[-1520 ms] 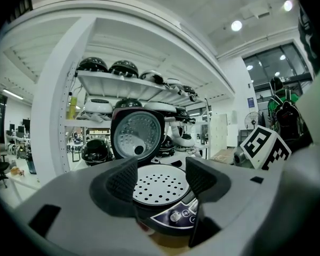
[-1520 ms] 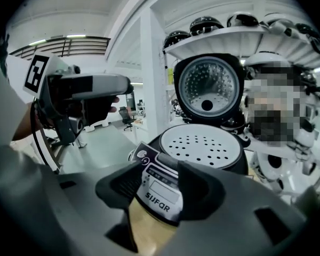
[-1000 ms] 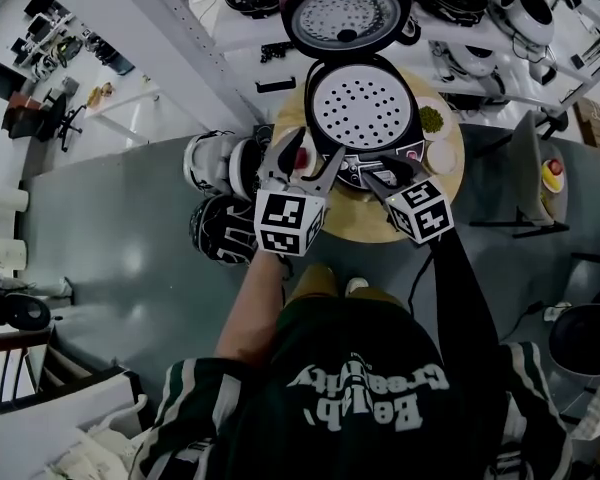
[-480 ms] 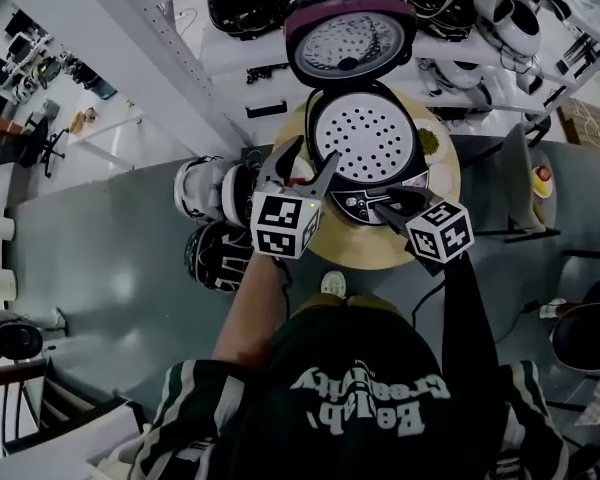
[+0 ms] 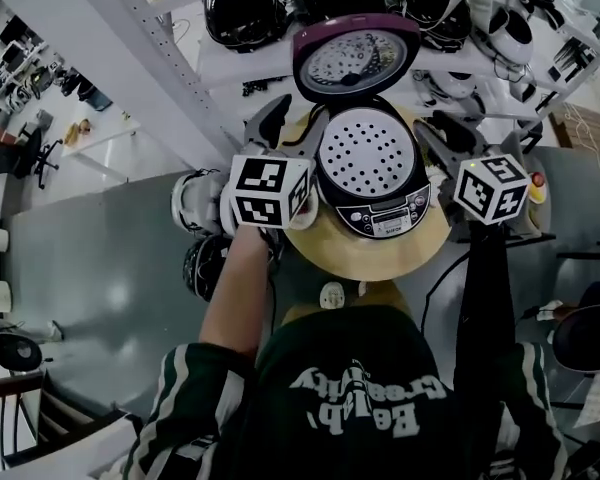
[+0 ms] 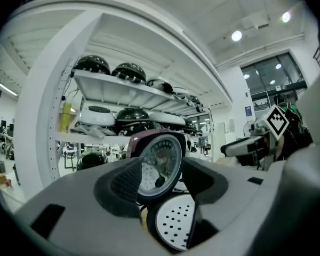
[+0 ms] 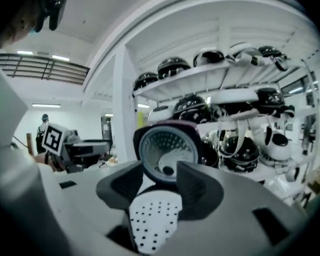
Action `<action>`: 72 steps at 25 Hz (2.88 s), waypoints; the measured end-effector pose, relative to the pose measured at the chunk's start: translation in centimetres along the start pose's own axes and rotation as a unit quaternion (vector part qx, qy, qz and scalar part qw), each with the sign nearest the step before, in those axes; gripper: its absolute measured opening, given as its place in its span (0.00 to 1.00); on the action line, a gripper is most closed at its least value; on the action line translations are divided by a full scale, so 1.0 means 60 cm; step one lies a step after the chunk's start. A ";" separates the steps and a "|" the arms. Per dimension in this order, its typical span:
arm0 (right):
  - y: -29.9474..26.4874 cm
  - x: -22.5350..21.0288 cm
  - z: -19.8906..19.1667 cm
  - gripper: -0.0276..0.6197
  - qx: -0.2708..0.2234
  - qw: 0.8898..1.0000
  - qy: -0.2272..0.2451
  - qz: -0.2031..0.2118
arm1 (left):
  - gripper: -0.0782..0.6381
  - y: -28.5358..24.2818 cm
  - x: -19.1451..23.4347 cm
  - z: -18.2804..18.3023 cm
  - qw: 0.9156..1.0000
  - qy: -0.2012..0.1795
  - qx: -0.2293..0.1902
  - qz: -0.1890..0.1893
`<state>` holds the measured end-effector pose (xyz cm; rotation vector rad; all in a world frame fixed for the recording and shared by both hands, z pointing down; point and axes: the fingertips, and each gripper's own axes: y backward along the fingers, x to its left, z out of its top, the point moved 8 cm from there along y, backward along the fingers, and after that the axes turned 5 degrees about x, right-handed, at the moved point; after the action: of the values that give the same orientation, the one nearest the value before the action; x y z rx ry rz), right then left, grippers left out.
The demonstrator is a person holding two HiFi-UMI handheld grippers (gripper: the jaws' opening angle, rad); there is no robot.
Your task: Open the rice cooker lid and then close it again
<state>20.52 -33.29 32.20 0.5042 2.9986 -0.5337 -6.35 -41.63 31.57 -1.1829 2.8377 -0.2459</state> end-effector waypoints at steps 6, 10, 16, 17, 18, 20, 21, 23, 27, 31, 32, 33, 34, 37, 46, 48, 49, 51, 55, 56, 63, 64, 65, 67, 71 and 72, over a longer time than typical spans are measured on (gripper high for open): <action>-0.056 -0.069 0.122 0.40 -0.064 0.998 -0.028 0.002 | 0.44 -0.039 0.035 0.085 0.999 0.017 -0.035 0.008; -0.100 -0.094 0.167 0.42 -0.072 0.996 -0.041 0.032 | 0.44 -0.072 0.057 0.114 0.998 0.045 -0.031 0.004; -0.156 -0.130 0.207 0.42 -0.079 0.993 -0.064 0.061 | 0.44 -0.122 0.072 0.137 0.997 0.073 -0.023 -0.001; -0.165 -0.135 0.213 0.42 -0.080 0.993 -0.066 0.065 | 0.44 -0.130 0.073 0.143 0.997 0.074 -0.022 -0.004; -0.173 -0.140 0.219 0.42 -0.080 0.992 -0.067 0.069 | 0.44 -0.139 0.074 0.149 0.997 0.075 -0.020 -0.006; -0.188 -0.149 0.229 0.42 -0.078 0.991 -0.072 0.078 | 0.44 -0.158 0.078 0.158 0.997 0.080 -0.014 -0.006; -0.196 -0.153 0.231 0.42 -0.075 0.991 -0.078 0.084 | 0.44 -0.168 0.080 0.160 0.996 0.086 -0.010 -0.006; -0.214 -0.158 0.229 0.43 -0.060 0.989 -0.093 0.097 | 0.46 -0.187 0.084 0.158 0.995 0.102 0.005 -0.013; -0.233 -0.154 0.223 0.40 -0.025 0.993 -0.067 0.091 | 0.47 -0.206 0.083 0.138 0.995 0.097 0.033 -0.008; -0.233 -0.152 0.224 0.40 -0.009 0.996 -0.041 0.079 | 0.47 -0.205 0.081 0.138 0.996 0.080 0.036 0.012; -0.231 -0.151 0.223 0.41 -0.008 0.996 -0.042 0.079 | 0.47 -0.204 0.079 0.137 0.996 0.082 0.037 0.012; -0.228 -0.150 0.221 0.40 -0.008 0.996 -0.043 0.078 | 0.46 -0.202 0.077 0.137 0.996 0.084 0.038 0.011; -0.225 -0.147 0.219 0.40 -0.008 0.996 -0.043 0.077 | 0.47 -0.198 0.075 0.136 0.996 0.084 0.039 0.011; -0.209 -0.138 0.211 0.40 -0.007 0.997 -0.041 0.072 | 0.46 -0.182 0.067 0.132 0.995 0.088 0.039 0.004; -0.122 -0.097 0.155 0.40 0.009 0.998 -0.028 0.062 | 0.45 -0.104 0.001 0.095 0.995 0.078 0.045 -0.034; -0.103 -0.085 0.137 0.40 0.012 0.998 -0.028 0.059 | 0.45 -0.086 -0.015 0.082 0.995 0.076 0.048 -0.045; -0.094 -0.080 0.127 0.41 0.014 0.998 -0.029 0.059 | 0.45 -0.077 -0.023 0.075 0.995 0.075 0.051 -0.049; -0.076 -0.071 0.109 0.41 0.017 0.998 -0.028 0.055 | 0.45 -0.062 -0.038 0.061 0.994 0.073 0.055 -0.058; -0.046 -0.058 0.067 0.43 0.029 0.998 -0.024 0.055 | 0.44 -0.042 -0.067 0.028 0.993 0.065 0.067 -0.070; -0.040 -0.057 0.056 0.43 0.032 0.998 -0.022 0.057 | 0.44 -0.038 -0.074 0.020 0.993 0.064 0.072 -0.071; -0.001 -0.049 -0.020 0.41 0.046 0.996 -0.009 0.074 | 0.44 -0.015 -0.121 -0.043 0.991 0.074 0.092 -0.061; 0.003 -0.048 -0.028 0.41 0.048 0.996 -0.012 0.079 | 0.44 -0.011 -0.126 -0.050 0.991 0.079 0.095 -0.058; 0.007 -0.046 -0.035 0.41 0.048 0.995 -0.015 0.086 | 0.44 -0.007 -0.132 -0.056 0.990 0.083 0.098 -0.053; 0.016 -0.040 -0.049 0.39 0.045 0.994 -0.018 0.096 | 0.45 -0.001 -0.146 -0.066 0.990 0.081 0.103 -0.042; 0.024 -0.041 -0.068 0.39 0.039 0.993 -0.027 0.106 | 0.45 0.006 -0.168 -0.080 0.992 0.073 0.104 -0.017; 0.025 -0.042 -0.073 0.39 0.041 0.993 -0.027 0.109 | 0.45 0.008 -0.172 -0.084 0.992 0.076 0.103 -0.012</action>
<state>23.37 -31.24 36.10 0.7969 2.8304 -0.6431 0.01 -33.37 36.39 -1.2022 2.8380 -0.6386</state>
